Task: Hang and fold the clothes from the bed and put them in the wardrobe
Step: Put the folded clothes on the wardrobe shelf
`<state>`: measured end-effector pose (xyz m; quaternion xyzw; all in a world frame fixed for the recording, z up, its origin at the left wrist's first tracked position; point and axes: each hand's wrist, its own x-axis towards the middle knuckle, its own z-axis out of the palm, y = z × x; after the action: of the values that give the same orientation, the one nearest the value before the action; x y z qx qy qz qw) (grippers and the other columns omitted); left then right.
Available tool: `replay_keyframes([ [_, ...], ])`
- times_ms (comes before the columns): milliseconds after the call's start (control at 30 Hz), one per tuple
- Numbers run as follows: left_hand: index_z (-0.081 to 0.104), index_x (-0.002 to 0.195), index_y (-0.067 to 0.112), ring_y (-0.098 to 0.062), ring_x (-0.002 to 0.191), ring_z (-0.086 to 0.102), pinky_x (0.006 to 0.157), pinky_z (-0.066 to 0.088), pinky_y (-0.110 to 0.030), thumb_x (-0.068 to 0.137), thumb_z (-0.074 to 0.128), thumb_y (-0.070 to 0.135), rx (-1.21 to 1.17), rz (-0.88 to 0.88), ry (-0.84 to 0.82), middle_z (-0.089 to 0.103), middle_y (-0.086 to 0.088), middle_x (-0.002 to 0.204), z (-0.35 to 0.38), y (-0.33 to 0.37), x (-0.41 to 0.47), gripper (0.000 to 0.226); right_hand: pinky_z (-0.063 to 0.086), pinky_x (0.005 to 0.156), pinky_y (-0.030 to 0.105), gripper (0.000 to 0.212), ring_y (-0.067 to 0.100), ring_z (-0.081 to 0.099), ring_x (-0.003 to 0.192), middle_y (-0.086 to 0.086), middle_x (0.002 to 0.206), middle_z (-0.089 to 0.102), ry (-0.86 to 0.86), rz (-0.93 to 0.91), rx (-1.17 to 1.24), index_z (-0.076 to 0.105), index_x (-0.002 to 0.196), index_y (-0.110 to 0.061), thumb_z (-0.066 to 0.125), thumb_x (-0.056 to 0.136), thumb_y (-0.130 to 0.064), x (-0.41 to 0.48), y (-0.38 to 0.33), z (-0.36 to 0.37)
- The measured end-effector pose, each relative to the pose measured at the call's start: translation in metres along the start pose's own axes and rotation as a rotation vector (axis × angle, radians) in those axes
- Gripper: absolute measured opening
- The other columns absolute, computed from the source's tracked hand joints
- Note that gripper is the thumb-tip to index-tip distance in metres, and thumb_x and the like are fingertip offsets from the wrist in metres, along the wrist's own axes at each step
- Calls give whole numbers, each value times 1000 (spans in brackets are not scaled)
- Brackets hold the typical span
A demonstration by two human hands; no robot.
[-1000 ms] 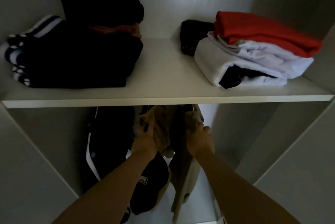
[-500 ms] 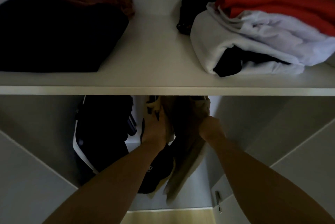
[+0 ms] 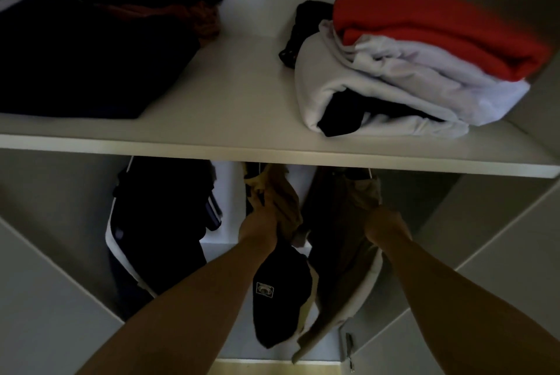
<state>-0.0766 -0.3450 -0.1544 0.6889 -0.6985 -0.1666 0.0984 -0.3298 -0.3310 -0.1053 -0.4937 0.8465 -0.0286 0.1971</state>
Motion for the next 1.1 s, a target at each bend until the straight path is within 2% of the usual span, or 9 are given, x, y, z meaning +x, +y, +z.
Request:
replay_keyframes([
  [133,-17,157,23,-33,135,48,97,51,-39,101,49,13,47,76,-59,-21,-15,165,-12,-10,-13,88,48,75,34,28,19,56,78,9,89,57,-23,-12,66,56,122,-4,47,104,-23,-9,-1,-5],
  [267,-10,159,33,-35,133,50,95,52,-40,103,50,35,6,143,-55,-9,-3,168,-31,-16,-53,82,46,96,43,65,34,50,124,20,141,44,95,-87,-31,27,149,-8,51,100,-44,-48,-14,-8],
  [333,-6,160,30,-29,140,42,103,48,-39,103,48,40,-29,141,-16,-2,-2,169,-38,-26,-81,80,46,93,38,51,30,54,119,17,137,50,206,-265,-99,40,139,-9,44,103,-44,-77,-27,-8],
  [400,0,161,27,-24,146,34,111,42,-38,104,46,42,-61,102,31,5,0,169,-49,-38,-115,75,46,86,39,38,33,58,110,19,126,58,173,-366,142,48,130,-5,40,105,-33,-109,-46,-6],
  [567,17,160,24,-18,145,34,112,31,-26,102,50,45,-224,-30,252,27,3,163,-91,-71,-204,70,44,94,36,44,35,56,120,19,136,56,7,-634,396,43,143,-9,34,109,-34,-194,-99,0],
  [700,21,158,28,-19,139,43,108,38,-31,100,53,45,-184,-98,450,34,5,160,-126,-97,-273,68,44,79,33,41,27,58,96,19,123,63,-8,-894,412,48,139,-9,34,108,-33,-264,-136,9],
  [833,26,156,29,-17,139,41,109,29,-21,100,53,43,-137,-162,604,35,7,159,-153,-122,-334,64,40,106,38,53,32,49,133,14,150,48,-64,-976,438,34,156,-15,27,109,-39,-335,-168,16],
  [967,23,158,28,-12,147,28,110,11,-13,101,51,44,-71,-178,656,24,7,164,-170,-152,-383,66,45,84,29,49,24,60,108,15,140,57,-29,-1049,433,40,149,-15,24,109,-39,-388,-187,30],
  [1100,33,155,19,-20,152,20,122,15,-31,100,56,37,65,-139,801,22,-3,166,-191,-187,-422,62,37,111,39,53,33,46,136,14,154,43,-47,-1013,498,31,157,-20,26,109,-42,-436,-203,53],
])
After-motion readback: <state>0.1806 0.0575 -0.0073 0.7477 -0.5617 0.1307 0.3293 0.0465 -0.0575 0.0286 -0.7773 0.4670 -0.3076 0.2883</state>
